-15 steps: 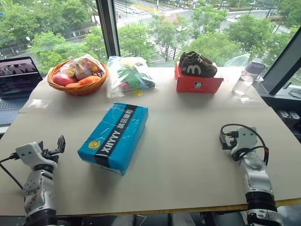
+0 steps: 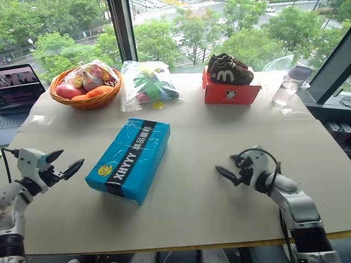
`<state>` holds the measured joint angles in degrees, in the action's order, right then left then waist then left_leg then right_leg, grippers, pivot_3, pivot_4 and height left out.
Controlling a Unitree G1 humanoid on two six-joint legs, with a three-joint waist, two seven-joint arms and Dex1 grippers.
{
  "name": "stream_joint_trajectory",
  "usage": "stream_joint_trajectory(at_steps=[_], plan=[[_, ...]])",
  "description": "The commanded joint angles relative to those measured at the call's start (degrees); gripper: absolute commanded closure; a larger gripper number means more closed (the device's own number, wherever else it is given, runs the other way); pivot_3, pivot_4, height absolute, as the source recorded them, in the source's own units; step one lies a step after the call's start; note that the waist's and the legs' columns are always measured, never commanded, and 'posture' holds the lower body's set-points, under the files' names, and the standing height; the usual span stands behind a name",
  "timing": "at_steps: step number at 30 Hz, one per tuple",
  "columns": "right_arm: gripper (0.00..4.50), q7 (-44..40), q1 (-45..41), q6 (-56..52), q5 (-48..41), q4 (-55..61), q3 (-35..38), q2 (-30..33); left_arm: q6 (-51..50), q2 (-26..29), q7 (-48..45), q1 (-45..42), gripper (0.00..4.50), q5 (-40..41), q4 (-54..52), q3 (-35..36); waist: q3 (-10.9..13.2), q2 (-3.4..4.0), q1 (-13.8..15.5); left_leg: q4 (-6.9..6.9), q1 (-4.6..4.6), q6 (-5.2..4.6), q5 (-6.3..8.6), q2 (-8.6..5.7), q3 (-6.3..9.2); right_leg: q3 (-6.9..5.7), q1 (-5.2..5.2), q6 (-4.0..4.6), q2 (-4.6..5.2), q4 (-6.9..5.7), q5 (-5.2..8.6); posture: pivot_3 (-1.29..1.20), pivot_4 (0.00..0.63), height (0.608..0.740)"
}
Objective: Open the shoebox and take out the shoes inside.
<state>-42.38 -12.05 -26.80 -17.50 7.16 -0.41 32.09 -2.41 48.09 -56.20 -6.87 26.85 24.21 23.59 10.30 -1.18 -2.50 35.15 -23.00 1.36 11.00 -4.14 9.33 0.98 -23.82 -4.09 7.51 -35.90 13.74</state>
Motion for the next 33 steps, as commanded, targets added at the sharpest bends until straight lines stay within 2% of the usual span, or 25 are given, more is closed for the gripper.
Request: stream_joint_trajectory(at_steps=[1, 5, 9, 10, 12, 18, 27, 33], plan=[[0.72, -2.62, -6.36, -1.55, 0.48, 3.53, -5.95, -1.41, -3.64, 5.79, -8.73, -0.64, 1.44, 1.58, -1.09, 0.35, 0.09, -0.08, -0.13, -0.05, -0.18, 0.02, -0.02, 0.04, -0.01, -0.02, -0.29, 0.01, -0.05, -0.06, 0.00, 0.00, 0.150, 0.740], [2.01, -1.38, -11.09, -0.87, 3.64, 1.43, -11.09, -5.59, -6.14, 7.90, -13.65, -1.04, 2.77, 0.85, -3.37, -2.14, 0.13, -0.06, -0.15, -0.27, -0.20, 0.20, -0.12, 0.15, -0.04, -0.03, -0.47, 0.19, -0.15, -0.08, -0.12, 0.00, 0.150, 0.740], [3.55, -0.97, -12.70, 0.78, 6.53, -1.54, -14.02, -7.45, -6.79, 8.05, -15.37, -2.84, 4.34, -0.65, -3.94, -4.32, 0.18, -0.11, 0.46, -0.25, -0.24, 0.28, -0.15, 0.07, -0.04, -0.02, -0.46, 0.25, -0.12, -0.02, -0.15, 0.00, 0.150, 0.740], [3.81, -0.94, -12.65, 1.10, 7.07, -1.96, -14.29, -7.51, -6.45, 8.12, -15.34, -3.26, 4.50, -1.23, -3.59, -4.75, 0.21, -0.17, 0.59, -0.22, -0.25, 0.28, -0.15, 0.06, -0.04, -0.02, -0.45, 0.27, -0.12, -0.02, -0.17, 0.00, 0.150, 0.740], [4.49, -0.80, -12.65, 1.48, 7.74, -2.52, -14.45, -7.60, -6.20, 8.09, -15.30, -3.80, 4.50, -1.72, -3.11, -5.12, 0.26, -0.25, 0.59, -0.21, -0.25, 0.30, -0.16, 0.07, -0.04, -0.03, -0.46, 0.56, -0.12, -0.02, -0.35, 0.00, 0.150, 0.740], [4.49, -1.14, -13.16, 0.05, 8.69, -3.40, -15.29, -8.43, -5.02, 5.34, -13.21, -6.25, 4.50, -5.67, -3.81, -9.64, 0.26, -0.25, 0.12, -0.23, -0.15, 0.36, -0.20, 0.10, -0.05, -0.03, -0.45, 0.51, -0.15, -0.12, -0.32, 0.00, 0.150, 0.740], [4.49, 0.88, -13.80, -0.68, 10.26, -3.75, -14.83, -9.95, -8.47, -4.17, -11.09, -9.82, 4.50, -6.21, -15.53, -18.76, 0.23, -0.30, 0.23, -0.12, -0.14, 0.39, -0.22, 0.09, -0.06, -0.03, -0.41, 0.86, -0.15, -0.22, -0.55, 0.00, 0.150, 0.740], [4.49, 2.76, -14.35, -1.54, 9.75, -4.43, -11.72, -9.63, -11.28, -9.12, -9.73, -11.86, 4.50, -5.87, -21.87, -23.46, 0.23, -0.30, 0.45, 0.01, -0.16, 0.39, -0.22, 0.06, -0.06, -0.03, -0.38, 0.86, -0.15, -0.26, -0.57, 0.00, 0.150, 0.740]])
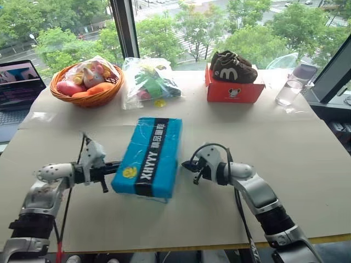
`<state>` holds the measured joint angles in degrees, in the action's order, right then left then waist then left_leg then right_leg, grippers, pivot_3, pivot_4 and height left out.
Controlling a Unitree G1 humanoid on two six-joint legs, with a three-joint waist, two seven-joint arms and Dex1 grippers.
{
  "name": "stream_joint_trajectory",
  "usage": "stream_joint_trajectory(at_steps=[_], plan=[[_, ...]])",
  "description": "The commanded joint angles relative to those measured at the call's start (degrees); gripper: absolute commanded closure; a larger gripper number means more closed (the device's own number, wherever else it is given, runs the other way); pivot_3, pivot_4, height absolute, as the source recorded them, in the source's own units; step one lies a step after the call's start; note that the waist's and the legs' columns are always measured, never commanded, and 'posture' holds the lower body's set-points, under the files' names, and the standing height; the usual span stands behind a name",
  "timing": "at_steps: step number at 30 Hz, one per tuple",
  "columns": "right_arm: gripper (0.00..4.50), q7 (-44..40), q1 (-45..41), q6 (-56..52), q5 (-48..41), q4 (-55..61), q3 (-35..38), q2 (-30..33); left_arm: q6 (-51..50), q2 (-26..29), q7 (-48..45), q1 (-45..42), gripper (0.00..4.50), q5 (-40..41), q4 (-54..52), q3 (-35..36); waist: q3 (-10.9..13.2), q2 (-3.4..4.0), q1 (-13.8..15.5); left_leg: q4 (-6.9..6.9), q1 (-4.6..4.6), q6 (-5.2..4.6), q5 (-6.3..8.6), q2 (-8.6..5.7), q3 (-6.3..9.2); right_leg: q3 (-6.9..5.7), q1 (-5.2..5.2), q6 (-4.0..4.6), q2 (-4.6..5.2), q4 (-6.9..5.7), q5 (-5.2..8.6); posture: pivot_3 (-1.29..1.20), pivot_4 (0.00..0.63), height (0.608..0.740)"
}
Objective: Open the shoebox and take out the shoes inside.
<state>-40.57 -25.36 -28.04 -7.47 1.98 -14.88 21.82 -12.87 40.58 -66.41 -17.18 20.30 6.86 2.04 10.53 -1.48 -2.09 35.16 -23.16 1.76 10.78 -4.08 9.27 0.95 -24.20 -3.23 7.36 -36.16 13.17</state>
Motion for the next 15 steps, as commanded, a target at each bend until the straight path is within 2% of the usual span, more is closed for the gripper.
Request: stream_joint_trajectory(at_steps=[1, 7, 15], plan=[[4.49, 0.95, -1.06, -0.31, -0.46, 0.79, 3.24, 0.93, -1.09, -2.11, 0.64, -1.78, 4.50, 0.63, -4.84, -2.27, 0.00, 0.00, 0.02, 0.03, 0.00, 0.00, 0.00, 0.00, 0.00, 0.00, 0.01, 0.00, 0.00, 0.00, -0.01, 0.00, 0.150, 0.740], [4.49, 0.47, -0.65, 0.07, -0.70, -0.20, 7.59, 5.56, -1.17, -7.26, 3.36, -4.26, 4.50, -0.40, -4.28, -4.70, 0.00, 0.00, 0.00, 0.11, 0.00, 0.00, 0.00, -0.01, 0.00, 0.00, 0.04, 0.01, 0.00, -0.03, -0.03, 0.00, 0.150, 0.740], [4.49, -0.80, 0.92, 0.21, -1.42, -0.15, 9.56, 9.05, 0.46, -6.42, 3.84, -0.28, 4.50, -0.22, -5.71, -2.74, -0.01, -0.01, -0.51, 0.15, 0.02, -0.01, 0.00, -0.01, -0.04, 0.03, 0.06, 0.02, 0.00, -0.07, -0.05, 0.00, 0.150, 0.740]])
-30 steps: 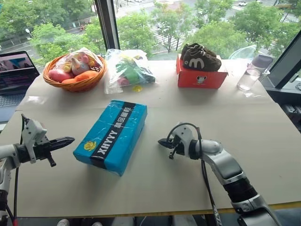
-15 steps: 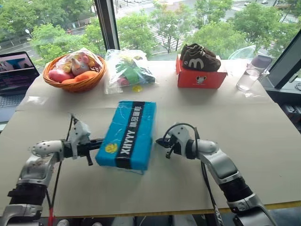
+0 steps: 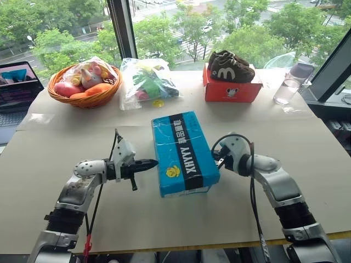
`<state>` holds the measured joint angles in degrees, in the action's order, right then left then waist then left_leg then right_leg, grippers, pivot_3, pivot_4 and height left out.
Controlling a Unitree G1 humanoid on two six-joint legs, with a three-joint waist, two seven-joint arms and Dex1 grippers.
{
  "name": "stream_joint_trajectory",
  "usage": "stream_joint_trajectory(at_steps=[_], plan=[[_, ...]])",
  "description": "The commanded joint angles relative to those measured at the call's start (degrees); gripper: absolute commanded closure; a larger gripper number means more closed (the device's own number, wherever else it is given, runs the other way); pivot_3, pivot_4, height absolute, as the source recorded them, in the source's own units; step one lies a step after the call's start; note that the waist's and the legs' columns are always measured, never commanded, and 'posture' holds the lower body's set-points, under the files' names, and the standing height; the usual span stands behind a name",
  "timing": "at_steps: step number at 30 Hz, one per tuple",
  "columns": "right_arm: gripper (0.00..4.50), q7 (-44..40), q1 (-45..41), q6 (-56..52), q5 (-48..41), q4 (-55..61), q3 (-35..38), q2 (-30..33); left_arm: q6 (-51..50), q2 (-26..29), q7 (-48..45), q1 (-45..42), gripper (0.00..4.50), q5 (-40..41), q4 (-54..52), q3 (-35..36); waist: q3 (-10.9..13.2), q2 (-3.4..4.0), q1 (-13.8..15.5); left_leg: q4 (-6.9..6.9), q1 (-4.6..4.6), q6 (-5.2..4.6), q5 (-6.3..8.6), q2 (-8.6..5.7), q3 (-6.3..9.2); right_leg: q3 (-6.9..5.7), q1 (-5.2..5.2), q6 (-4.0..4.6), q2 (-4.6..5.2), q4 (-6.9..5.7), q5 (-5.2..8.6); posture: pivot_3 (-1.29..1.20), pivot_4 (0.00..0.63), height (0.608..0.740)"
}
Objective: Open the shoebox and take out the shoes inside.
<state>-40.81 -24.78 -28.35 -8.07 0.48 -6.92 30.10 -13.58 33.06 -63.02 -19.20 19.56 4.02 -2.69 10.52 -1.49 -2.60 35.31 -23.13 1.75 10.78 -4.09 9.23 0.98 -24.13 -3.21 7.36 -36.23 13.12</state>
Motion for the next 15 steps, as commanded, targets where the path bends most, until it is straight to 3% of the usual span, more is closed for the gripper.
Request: stream_joint_trajectory(at_steps=[1, 7, 11, 15], plan=[[4.49, -0.96, 0.47, 0.55, -0.83, 1.32, 1.64, 1.09, 0.82, 1.88, 0.42, 3.32, 4.50, 1.59, -4.42, 3.49, 0.00, 0.00, -0.16, 0.00, 0.00, 0.00, 0.00, 0.00, 0.00, 0.00, 0.00, 0.00, 0.00, 0.00, 0.00, 0.00, 0.150, 0.740], [4.49, -5.58, 2.25, 0.56, -2.49, 2.60, 2.24, 3.83, -11.86, 7.28, 1.71, 15.59, 4.50, 16.32, -22.04, 15.07, 0.00, 0.00, -0.17, 0.01, 0.00, -0.01, 0.00, 0.04, -0.03, 0.05, -0.05, 0.02, 0.00, -0.04, -0.01, 0.00, 0.150, 0.740], [4.49, -8.93, 2.57, 0.00, -5.22, 3.27, 2.92, 4.85, -18.92, 6.74, 7.10, 25.74, 4.50, 26.84, -37.85, 18.92, 0.00, 0.01, 0.15, 0.04, 0.04, -0.02, 0.01, 0.04, -0.04, 0.07, 0.06, 0.01, 0.00, 0.02, -0.01, 0.00, 0.150, 0.740], [4.49, -13.06, 1.69, -0.92, -8.64, 4.45, 3.36, 5.80, -19.79, 7.94, 8.48, 32.90, 4.50, 28.93, -43.08, 22.19, 0.00, 0.01, 0.27, 0.16, 0.08, -0.02, 0.01, 0.06, -0.06, 0.08, 0.09, 0.04, -0.01, -0.11, -0.03, 0.00, 0.150, 0.740]])
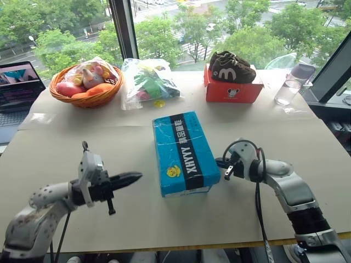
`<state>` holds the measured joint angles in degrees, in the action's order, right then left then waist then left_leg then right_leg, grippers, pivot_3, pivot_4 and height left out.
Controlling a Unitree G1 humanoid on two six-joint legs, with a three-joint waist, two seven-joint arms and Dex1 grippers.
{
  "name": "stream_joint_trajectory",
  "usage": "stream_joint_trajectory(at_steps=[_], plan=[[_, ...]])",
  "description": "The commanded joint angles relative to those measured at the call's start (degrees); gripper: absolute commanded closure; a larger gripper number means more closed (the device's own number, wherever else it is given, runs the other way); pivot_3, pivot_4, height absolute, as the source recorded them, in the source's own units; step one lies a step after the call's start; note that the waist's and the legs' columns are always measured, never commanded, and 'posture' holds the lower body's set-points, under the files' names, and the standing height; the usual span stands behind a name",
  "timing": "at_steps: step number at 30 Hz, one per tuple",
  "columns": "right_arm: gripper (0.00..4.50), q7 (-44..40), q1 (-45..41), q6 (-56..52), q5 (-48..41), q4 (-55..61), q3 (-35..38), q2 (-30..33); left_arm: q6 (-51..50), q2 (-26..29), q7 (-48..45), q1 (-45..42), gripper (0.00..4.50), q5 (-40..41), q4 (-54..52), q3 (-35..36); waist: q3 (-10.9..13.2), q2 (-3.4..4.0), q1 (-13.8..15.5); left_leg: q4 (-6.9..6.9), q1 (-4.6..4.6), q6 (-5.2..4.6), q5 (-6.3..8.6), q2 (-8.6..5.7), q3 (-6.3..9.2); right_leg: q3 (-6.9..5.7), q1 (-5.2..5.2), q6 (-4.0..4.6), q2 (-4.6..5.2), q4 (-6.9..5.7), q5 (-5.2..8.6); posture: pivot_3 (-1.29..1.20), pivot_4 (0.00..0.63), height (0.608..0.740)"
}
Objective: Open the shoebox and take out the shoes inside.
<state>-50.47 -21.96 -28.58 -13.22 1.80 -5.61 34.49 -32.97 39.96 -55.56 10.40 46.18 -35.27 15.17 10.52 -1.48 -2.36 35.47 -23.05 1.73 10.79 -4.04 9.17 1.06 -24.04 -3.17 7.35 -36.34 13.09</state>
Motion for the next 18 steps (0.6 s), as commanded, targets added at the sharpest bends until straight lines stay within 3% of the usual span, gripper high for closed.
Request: stream_joint_trajectory(at_steps=[1, 8, 18], plan=[[4.49, -4.78, -1.41, -1.11, -4.76, 3.85, 2.14, 1.72, -0.37, 1.43, 1.09, 4.80, 4.50, 2.37, -3.91, 5.45, 0.01, 0.01, 0.06, 0.09, 0.01, 0.00, 0.00, 0.02, -0.01, 0.00, 0.00, 0.00, -0.03, -0.10, 0.00, 0.00, 0.150, 0.740], [4.49, -9.56, -4.07, -6.52, -13.67, 7.10, 4.36, 2.02, 0.40, 1.55, 2.69, 9.14, 4.50, 1.75, -6.63, 5.81, 0.02, 0.02, 0.27, 0.56, 0.23, -0.01, 0.00, 0.19, -0.13, 0.00, 0.38, -0.32, -0.16, -0.35, 0.25, 0.00, 0.150, 0.740], [4.49, -7.80, -8.67, -12.38, -20.66, 7.79, 7.08, 0.37, 1.20, 0.66, 5.01, 9.23, 4.50, 0.82, -7.32, 2.63, 0.02, 0.02, 0.40, 0.51, 0.31, -0.01, 0.01, 0.33, -0.15, 0.01, 0.44, -0.25, -0.32, -0.29, 0.23, 0.00, 0.150, 0.740]])
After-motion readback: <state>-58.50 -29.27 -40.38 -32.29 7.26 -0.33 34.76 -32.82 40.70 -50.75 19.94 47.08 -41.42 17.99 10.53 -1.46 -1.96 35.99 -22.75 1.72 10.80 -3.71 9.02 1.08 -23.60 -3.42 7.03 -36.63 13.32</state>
